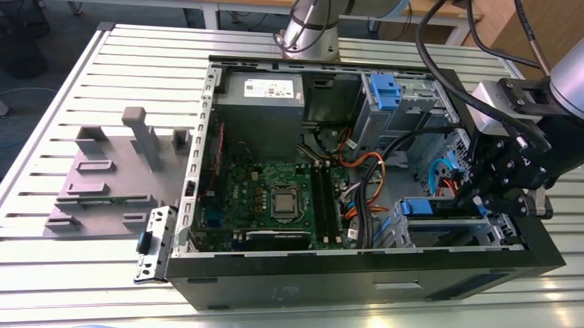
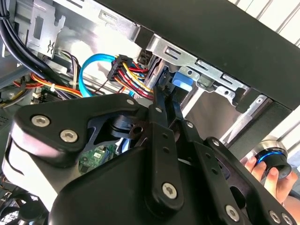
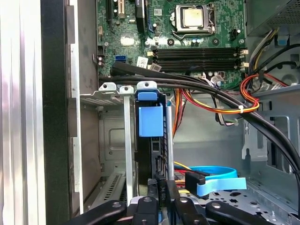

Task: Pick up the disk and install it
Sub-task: 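Insert the first disk wire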

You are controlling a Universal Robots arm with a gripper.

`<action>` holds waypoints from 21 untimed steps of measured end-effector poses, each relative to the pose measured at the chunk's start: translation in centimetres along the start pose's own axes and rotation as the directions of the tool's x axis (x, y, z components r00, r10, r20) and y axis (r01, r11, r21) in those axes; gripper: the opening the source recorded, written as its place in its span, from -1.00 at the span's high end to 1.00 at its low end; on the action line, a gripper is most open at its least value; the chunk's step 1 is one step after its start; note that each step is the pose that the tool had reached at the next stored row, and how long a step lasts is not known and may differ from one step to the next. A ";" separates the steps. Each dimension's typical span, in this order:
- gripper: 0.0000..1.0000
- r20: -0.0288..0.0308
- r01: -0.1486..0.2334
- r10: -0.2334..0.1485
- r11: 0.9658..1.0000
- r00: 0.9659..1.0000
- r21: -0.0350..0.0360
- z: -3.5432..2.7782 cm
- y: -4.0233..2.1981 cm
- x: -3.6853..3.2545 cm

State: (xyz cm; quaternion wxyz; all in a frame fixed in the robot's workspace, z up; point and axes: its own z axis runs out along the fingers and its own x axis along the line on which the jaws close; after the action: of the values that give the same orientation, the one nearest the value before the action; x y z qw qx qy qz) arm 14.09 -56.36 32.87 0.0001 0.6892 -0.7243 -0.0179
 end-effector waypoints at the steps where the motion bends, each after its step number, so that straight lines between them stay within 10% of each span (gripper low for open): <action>1: 0.62 0.000 0.000 0.000 1.000 1.000 0.000 0.05 0.00 0.01; 21: 0.47 0.001 0.000 0.000 1.000 1.000 0.000 0.27 -0.01 0.12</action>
State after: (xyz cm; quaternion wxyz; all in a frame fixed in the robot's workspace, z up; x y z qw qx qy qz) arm 14.09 -56.48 32.60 -0.0001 0.6892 -0.7243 -0.0181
